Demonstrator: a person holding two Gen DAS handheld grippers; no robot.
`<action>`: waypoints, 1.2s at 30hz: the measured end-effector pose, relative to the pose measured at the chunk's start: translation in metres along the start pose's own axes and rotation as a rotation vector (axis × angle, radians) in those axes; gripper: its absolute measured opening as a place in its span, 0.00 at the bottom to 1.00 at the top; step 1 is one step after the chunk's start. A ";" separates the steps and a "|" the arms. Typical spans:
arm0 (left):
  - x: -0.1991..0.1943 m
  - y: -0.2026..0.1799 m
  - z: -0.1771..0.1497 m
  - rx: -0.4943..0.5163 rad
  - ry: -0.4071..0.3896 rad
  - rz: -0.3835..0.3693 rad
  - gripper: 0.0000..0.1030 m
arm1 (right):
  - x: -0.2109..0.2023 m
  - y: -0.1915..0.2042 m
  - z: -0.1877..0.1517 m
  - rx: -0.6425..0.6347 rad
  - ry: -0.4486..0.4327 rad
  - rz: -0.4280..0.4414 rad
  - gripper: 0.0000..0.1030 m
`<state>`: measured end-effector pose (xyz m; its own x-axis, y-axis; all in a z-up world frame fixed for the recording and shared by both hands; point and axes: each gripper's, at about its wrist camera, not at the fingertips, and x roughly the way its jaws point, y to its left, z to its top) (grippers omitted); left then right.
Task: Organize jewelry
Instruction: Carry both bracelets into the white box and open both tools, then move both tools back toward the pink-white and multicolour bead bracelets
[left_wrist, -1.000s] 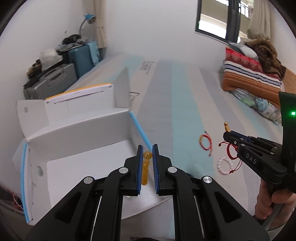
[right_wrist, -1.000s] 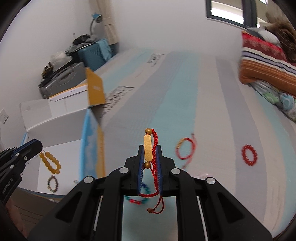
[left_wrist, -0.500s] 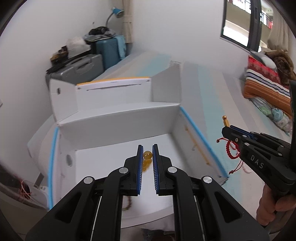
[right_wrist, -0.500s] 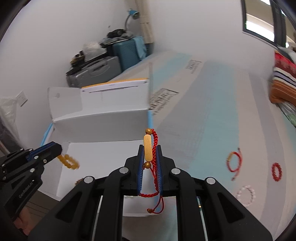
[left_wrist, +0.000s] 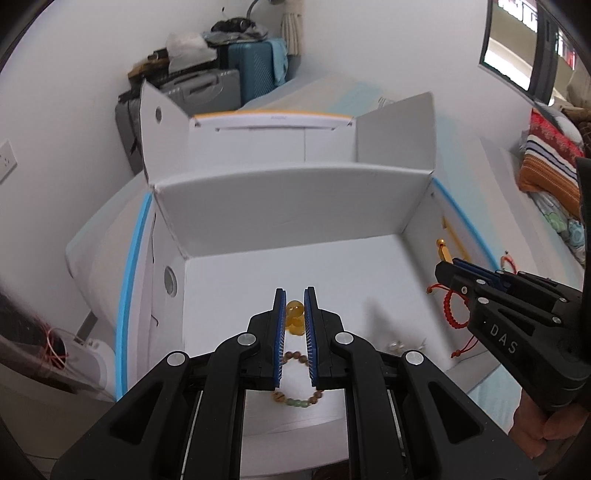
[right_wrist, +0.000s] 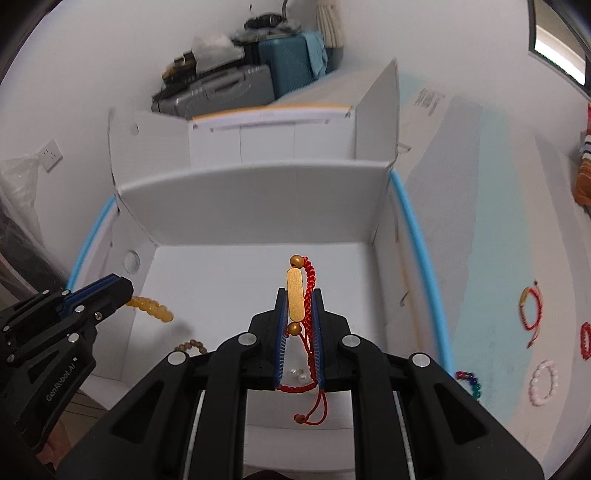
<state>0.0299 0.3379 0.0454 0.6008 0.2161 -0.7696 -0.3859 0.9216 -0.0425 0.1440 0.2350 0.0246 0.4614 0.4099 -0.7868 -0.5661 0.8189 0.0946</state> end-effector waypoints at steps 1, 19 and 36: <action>0.005 0.002 -0.001 -0.002 0.011 0.001 0.09 | 0.004 0.001 0.000 0.001 0.011 -0.001 0.11; 0.031 0.012 -0.012 -0.004 0.075 0.023 0.10 | 0.039 0.003 -0.005 0.021 0.113 -0.001 0.15; -0.022 -0.017 -0.012 0.016 -0.048 0.016 0.53 | -0.066 -0.022 -0.008 0.041 -0.166 0.003 0.88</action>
<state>0.0148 0.3133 0.0557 0.6275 0.2454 -0.7389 -0.3848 0.9228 -0.0202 0.1208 0.1870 0.0695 0.5681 0.4704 -0.6753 -0.5407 0.8319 0.1246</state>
